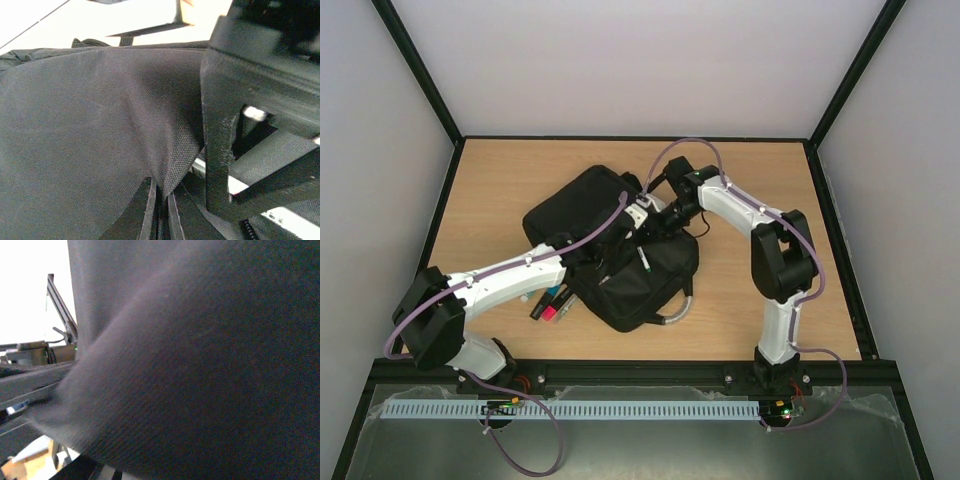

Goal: Pack the student bag
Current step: Place the stationery in the student bag.

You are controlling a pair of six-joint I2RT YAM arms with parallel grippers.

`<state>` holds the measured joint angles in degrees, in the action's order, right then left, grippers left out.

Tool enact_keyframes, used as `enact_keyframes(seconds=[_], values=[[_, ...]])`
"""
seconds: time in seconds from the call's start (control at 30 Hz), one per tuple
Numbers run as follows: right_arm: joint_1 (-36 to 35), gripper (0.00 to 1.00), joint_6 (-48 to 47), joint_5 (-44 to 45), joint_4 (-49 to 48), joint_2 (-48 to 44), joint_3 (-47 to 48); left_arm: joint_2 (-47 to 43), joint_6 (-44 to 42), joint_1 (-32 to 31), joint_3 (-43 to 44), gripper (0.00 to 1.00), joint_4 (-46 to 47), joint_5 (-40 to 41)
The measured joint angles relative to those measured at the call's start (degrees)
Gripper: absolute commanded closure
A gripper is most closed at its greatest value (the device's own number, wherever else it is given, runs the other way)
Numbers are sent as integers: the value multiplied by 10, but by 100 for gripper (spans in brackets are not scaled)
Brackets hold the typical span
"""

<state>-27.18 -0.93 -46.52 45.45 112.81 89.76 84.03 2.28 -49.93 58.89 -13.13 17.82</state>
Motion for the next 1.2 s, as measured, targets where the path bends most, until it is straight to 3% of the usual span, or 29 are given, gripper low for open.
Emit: enact_keyframes(seconds=[0.13,0.37,0.6,0.9,1.1,1.2], values=[[-2,55,-11,21,-18,-45,-28,0,-4,-3,-2,97,3,-6],[3,57,-52,106,-28,-199,-92,-10,-18,-17,-13,96,14,-52],[34,53,-94,180,-58,-289,-181,-9,-58,-23,-10,94,48,-134],[73,48,-162,232,-83,-397,-281,117,-110,-36,89,92,81,-221],[73,47,-216,251,-101,-472,-334,129,-122,-51,90,74,107,-236],[73,47,-243,242,-123,-478,-353,117,-126,-55,87,54,103,-233]])
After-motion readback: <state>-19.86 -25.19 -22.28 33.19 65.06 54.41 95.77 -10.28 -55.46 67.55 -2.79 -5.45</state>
